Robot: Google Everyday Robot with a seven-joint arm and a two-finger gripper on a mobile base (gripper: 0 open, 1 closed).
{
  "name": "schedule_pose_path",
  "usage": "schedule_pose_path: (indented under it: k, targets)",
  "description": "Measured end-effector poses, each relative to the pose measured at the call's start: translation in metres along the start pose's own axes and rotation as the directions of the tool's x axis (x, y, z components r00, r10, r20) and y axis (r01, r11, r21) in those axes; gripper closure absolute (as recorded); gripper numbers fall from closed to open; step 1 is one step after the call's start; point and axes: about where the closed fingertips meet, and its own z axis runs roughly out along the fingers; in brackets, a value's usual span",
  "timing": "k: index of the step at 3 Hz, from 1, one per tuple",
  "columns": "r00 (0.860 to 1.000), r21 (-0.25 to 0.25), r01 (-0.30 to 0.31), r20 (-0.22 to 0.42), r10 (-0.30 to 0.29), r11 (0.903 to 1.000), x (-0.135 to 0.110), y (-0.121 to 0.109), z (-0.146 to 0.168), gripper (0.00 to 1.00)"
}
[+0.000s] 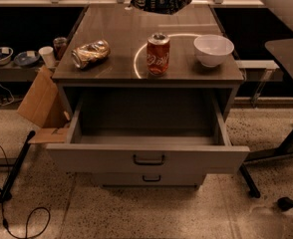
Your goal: Place blue chip bag into top drawer
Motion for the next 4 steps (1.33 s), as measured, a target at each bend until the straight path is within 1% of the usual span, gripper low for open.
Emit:
schedule_pose_path:
  k: [1,2,3,4]
  targets:
    - [0.999,-0.053,0.023,0.03,-0.022,0.9983,0.004,0.025,-0.029,1.0]
    - [0.997,-0.133,0.064,0.053,-0.058,0.989,0.012,0.061,-0.065,1.0]
    - [0.995,-0.173,0.09,0.047,-0.083,0.9808,0.022,0.081,-0.083,1.0]
    - [0.995,-0.21,0.1,-0.007,-0.104,0.9725,0.047,0.096,-0.097,1.0]
